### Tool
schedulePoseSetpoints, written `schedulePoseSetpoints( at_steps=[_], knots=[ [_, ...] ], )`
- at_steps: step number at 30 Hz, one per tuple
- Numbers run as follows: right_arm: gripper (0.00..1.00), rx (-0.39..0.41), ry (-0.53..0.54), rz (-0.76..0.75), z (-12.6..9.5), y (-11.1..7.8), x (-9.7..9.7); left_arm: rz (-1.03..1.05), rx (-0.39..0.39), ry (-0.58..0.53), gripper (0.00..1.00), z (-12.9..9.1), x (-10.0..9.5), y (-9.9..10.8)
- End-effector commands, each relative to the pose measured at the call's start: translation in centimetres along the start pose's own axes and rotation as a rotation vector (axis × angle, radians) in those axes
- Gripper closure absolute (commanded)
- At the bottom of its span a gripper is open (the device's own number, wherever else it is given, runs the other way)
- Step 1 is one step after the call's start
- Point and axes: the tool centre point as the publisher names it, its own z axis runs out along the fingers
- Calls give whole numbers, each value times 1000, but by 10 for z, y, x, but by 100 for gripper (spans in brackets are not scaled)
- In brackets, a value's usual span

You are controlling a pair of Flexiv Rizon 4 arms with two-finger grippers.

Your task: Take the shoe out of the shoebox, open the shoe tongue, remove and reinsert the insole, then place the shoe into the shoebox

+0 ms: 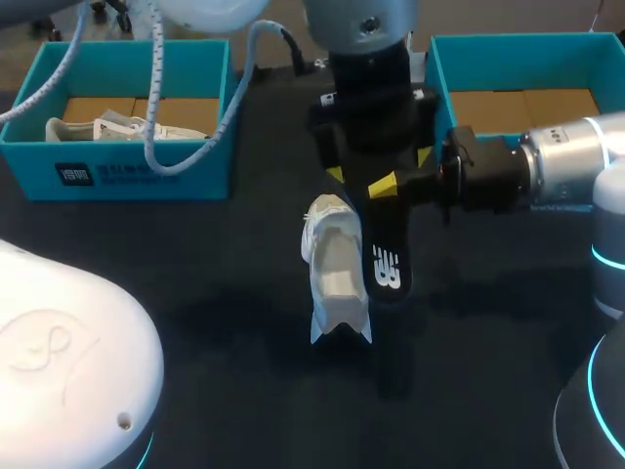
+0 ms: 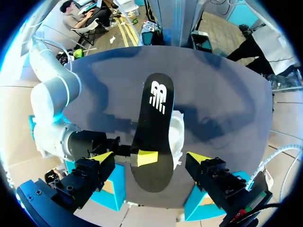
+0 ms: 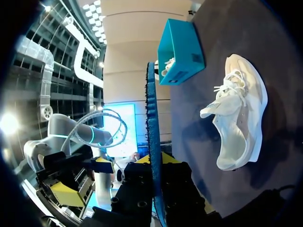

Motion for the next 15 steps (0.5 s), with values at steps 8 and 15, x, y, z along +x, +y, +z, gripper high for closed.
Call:
schedulePoseSetpoints(
  at_steps=[8, 15],
  knots=[
    [100, 0, 4, -3, 1, 0, -2, -14, 27, -30, 0, 5, -2, 6],
    [100, -4, 1, -1, -1, 1, -1, -10, 56, -93, 0, 5, 2, 9]
  ],
)
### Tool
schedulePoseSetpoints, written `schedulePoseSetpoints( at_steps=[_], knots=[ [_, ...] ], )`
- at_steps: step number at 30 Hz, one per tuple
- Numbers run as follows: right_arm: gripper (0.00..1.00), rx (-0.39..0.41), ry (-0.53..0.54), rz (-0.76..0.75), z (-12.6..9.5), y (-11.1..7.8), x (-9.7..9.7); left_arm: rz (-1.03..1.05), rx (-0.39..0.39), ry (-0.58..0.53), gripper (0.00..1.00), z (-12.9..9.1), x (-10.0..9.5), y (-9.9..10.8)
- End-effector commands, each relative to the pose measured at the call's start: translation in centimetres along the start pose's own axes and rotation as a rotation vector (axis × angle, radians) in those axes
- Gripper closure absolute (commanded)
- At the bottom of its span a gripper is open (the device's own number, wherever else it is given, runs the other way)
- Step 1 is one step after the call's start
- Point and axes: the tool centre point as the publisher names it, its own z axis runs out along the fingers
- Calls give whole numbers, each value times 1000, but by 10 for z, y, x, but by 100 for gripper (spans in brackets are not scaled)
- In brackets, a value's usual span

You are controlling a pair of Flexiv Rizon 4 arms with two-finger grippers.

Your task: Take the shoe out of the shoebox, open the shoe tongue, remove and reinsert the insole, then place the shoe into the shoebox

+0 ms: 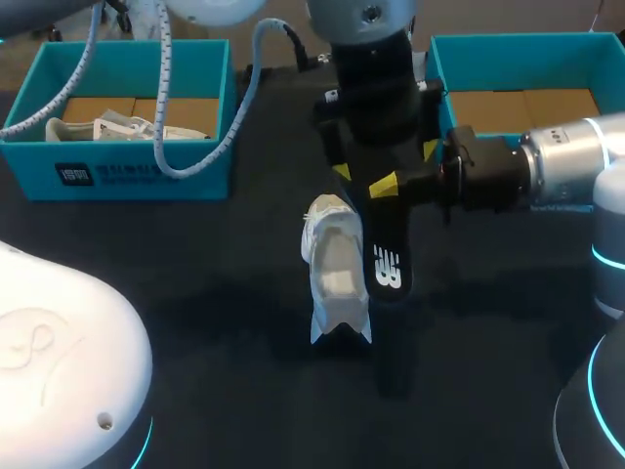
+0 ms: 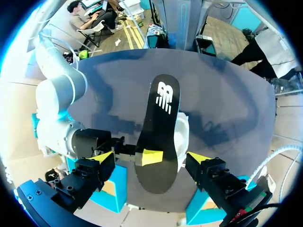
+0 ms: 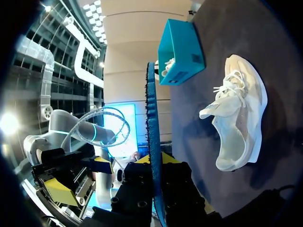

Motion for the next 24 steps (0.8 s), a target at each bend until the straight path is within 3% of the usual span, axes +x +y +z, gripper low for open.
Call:
schedulePoseSetpoints(
  at_steps=[1, 17, 24],
  knots=[
    [100, -2, -3, 0, 1, 0, 1, 12, 26, -59, 0, 2, 11, 3],
    [100, -4, -12, 16, -5, 2, 1, 39, 48, -252, 0, -3, 24, 2],
    [100, -16, -18, 22, -10, 0, 2, 36, 54, -396, 0, -3, 33, 9]
  ],
)
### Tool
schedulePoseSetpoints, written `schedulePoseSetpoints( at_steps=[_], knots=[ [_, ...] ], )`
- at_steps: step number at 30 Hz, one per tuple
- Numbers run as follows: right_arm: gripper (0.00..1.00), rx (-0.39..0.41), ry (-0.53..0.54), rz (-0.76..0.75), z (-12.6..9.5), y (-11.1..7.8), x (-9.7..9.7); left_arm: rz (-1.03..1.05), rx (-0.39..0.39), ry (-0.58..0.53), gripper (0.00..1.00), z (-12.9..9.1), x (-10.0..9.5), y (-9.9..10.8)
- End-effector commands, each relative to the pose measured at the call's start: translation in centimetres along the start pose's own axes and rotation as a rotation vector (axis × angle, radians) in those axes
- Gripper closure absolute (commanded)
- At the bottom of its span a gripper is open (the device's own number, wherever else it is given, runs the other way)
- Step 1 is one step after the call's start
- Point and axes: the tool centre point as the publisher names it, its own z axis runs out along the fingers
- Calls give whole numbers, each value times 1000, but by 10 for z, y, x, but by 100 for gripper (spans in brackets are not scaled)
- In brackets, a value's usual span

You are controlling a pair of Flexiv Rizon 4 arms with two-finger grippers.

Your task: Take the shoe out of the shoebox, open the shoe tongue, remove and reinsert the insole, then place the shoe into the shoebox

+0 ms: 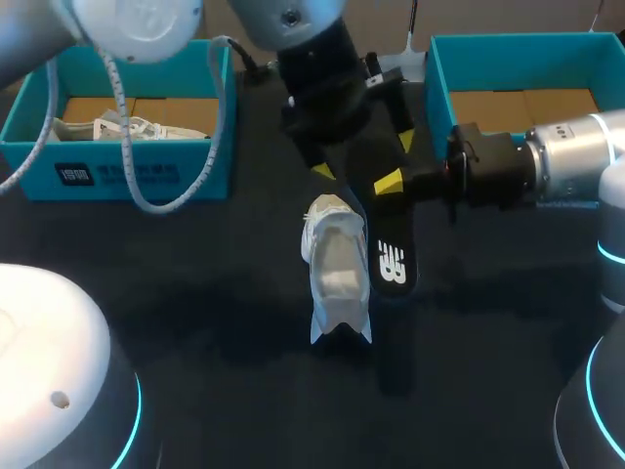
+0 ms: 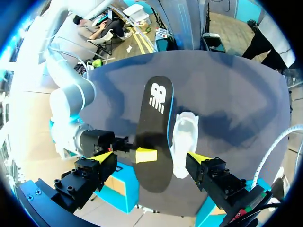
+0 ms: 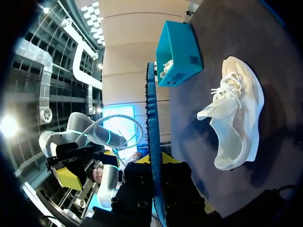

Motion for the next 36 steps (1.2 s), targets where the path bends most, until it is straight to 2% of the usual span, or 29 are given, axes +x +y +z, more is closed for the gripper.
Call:
schedulePoseSetpoints(
  at_steps=[1, 11, 24, 36],
  knots=[
    [100, -8, -6, 3, -3, -4, 1, 11, 9, -219, 0, 0, 15, 1],
    [100, -18, -10, 9, -9, -3, 3, 15, -2, -320, 0, 4, 22, 3],
    [100, -32, -21, 15, -19, -5, 9, 17, -42, -595, 0, 6, 30, 5],
    [100, -50, 26, -23, -30, -16, 18, 28, -53, -779, 0, -2, 31, 4]
  ],
)
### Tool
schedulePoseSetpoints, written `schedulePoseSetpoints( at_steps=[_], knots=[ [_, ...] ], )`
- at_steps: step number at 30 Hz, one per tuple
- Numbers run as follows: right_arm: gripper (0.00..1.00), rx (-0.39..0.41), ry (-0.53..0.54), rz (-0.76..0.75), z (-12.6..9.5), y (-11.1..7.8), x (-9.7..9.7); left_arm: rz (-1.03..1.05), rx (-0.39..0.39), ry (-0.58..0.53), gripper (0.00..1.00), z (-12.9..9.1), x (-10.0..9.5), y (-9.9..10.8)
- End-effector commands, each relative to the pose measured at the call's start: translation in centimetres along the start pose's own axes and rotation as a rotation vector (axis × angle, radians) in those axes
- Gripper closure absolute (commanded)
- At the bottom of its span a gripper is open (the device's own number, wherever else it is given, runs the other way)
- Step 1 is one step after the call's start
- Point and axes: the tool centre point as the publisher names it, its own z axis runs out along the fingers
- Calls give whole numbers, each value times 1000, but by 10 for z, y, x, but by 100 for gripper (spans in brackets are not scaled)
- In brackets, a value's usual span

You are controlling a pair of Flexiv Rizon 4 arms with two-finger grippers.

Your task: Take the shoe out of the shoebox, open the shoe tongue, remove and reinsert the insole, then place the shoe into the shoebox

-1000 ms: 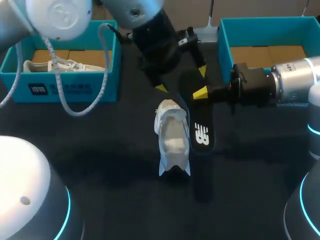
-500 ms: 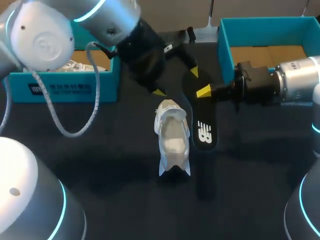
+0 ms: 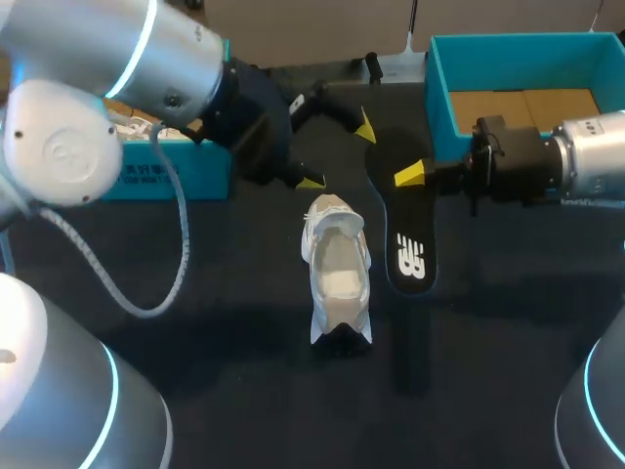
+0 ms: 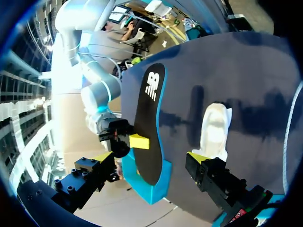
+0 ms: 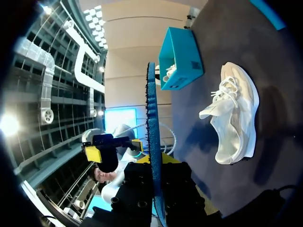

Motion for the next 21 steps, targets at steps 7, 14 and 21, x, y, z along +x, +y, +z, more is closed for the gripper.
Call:
schedulePoseSetpoints(
  at_steps=[7, 14, 21],
  knots=[
    [100, -5, -8, 11, -5, -10, 10, -16, 1, -281, 0, -4, 10, -4],
    [100, -7, -21, 19, -4, -10, 8, -16, 1, -281, 0, -4, 10, -4],
    [100, -7, -19, 22, -2, -12, 4, -16, 1, -281, 0, -4, 10, -4]
  ],
)
